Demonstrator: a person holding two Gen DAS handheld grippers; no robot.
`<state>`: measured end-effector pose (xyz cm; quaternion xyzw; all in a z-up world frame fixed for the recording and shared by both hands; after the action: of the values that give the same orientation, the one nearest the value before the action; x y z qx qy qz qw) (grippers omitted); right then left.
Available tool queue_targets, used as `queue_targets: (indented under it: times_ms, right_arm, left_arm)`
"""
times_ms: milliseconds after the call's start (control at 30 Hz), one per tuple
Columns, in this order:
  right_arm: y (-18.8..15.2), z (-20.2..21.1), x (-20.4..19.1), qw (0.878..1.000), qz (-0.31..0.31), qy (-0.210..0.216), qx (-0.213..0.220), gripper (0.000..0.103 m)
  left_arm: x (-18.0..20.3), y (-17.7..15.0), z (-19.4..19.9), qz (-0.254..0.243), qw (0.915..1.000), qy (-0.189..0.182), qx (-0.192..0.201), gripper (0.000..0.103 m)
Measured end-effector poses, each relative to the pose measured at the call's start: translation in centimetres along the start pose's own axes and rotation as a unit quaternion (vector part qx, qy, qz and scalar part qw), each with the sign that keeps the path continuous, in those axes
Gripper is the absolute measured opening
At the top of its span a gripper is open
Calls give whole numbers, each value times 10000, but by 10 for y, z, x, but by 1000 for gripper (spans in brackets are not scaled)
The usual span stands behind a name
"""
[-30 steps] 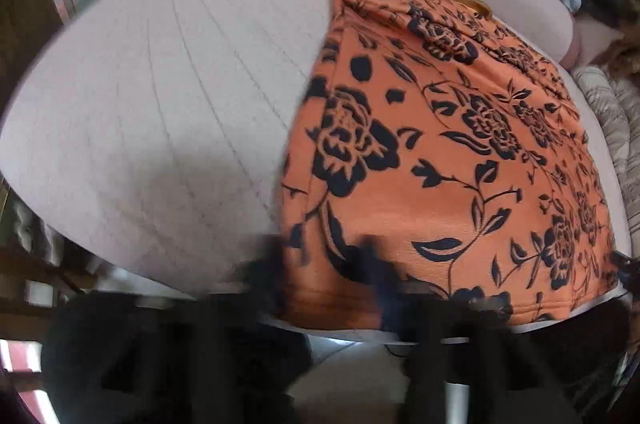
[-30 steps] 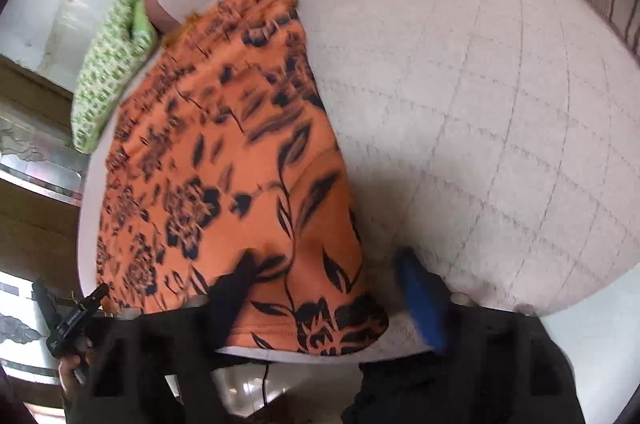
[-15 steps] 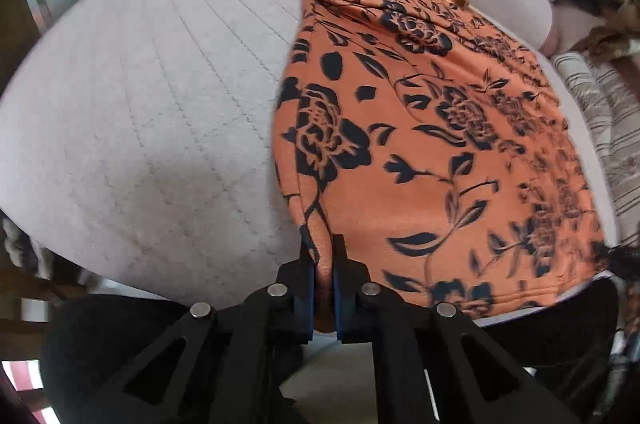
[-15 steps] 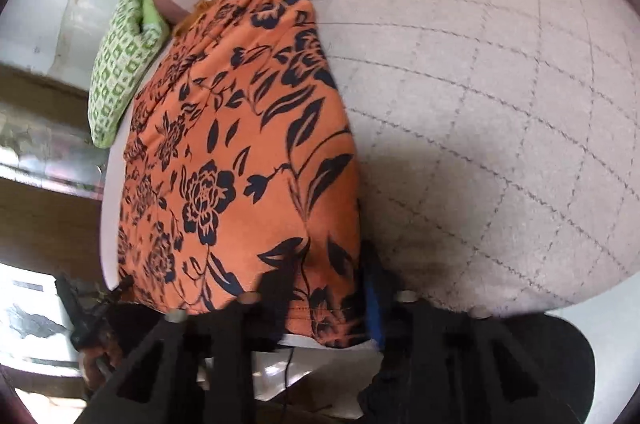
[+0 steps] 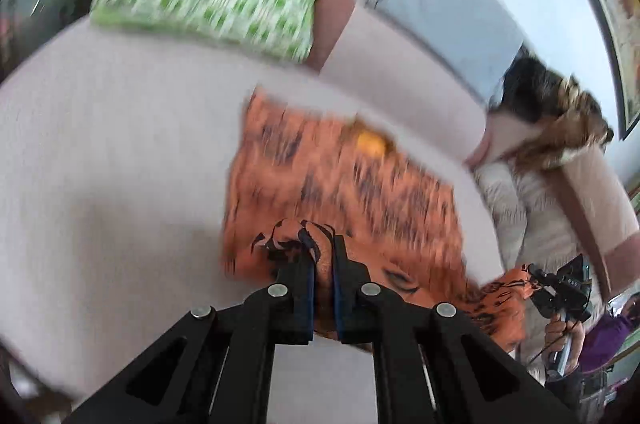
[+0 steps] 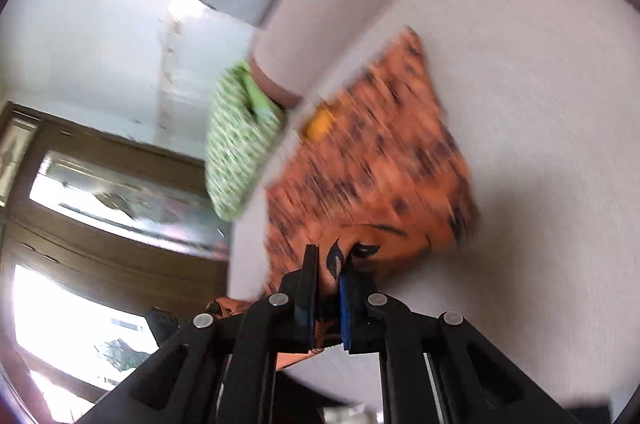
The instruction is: Fold small clothes
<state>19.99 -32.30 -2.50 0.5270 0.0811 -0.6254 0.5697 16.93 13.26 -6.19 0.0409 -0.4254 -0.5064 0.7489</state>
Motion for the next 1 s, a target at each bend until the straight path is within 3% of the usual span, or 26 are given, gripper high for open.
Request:
queue_targets:
  times_ms: [100, 133, 167, 200, 233, 267, 300, 367, 500, 600, 733, 767, 800, 833, 867, 933, 1000]
  right_arm:
    - [71, -37, 9, 9992, 97, -68, 381, 9]
    - [89, -53, 18, 9990, 39, -109, 421, 13]
    - [100, -71, 30, 9991, -99, -163, 378, 13]
    - [112, -101, 53, 9984, -222, -489, 179, 27]
    - [115, -120, 70, 9950, -217, -978, 55, 66]
    - [114, -131, 82, 9900, -226, -1389, -30, 89]
    - [110, -139, 93, 9856, -201, -1677, -40, 97]
    - [95, -136, 95, 9857, -139, -1672, 169, 97]
    - [72, -119, 73, 9770, 699, -2012, 29, 97]
    - [63, -127, 70, 9737, 967, -2029, -366, 97]
    - [44, -158, 84, 9722, 781, -1822, -1249, 94]
    - [43, -165, 82, 9664, 937, -2002, -1313, 93]
    - [43, -172, 74, 9586, 1119, -2156, -1489, 80]
    - [43, -176, 69, 9586, 1060, -2101, -1606, 41]
    - [44, -176, 66, 9598, 970, -2047, -1656, 24]
    - [50, -173, 49, 9564, 1070, -2162, -1649, 23]
    - [57, -153, 27, 9670, 979, -1951, -1312, 21]
  left_arm:
    - [13, 60, -44, -23, 9995, 73, 316, 10]
    - [12, 79, -74, 0, 9992, 245, 318, 17]
    - [7, 89, -94, 29, 9989, 403, 248, 40]
    - [-2, 99, -128, -7, 9971, 737, 207, 55]
    - [-17, 105, -157, 28, 9938, 1092, 205, 75]
    - [-30, 107, -173, 105, 9903, 1369, 190, 75]
    - [-48, 107, -189, 236, 9850, 1706, 108, 75]
    - [-66, 104, -187, 535, 9832, 1737, 190, 75]
    - [-66, 88, -147, 61, 9881, 1466, 469, 76]
    - [-60, 67, -149, -314, 9917, 1250, 29, 78]
    - [-57, 47, -187, -514, 9866, 1423, -617, 77]
    - [-56, 46, -187, -581, 9856, 1520, -455, 64]
    - [-50, 48, -191, -726, 9829, 1632, -453, 41]
    - [-44, 50, -192, -695, 9835, 1556, -603, 17]
    - [-39, 55, -191, -581, 9832, 1605, -650, 15]
    - [-23, 62, -181, -654, 9831, 1614, -557, 15]
    - [-10, 66, -155, -543, 9874, 1440, -372, 15]
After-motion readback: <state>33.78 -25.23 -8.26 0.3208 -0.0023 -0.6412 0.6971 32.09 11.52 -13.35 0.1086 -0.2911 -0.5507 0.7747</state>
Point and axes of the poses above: each gripper's, at about its wrist camera, not at the fingertips, and z roughly against the way its jaws point, x to its right, y to its top, the point moved 3 cm from there along -z, roughly the way its jaws point, and after that the axes turned 13 degrees about z, right-handed, at the moved point
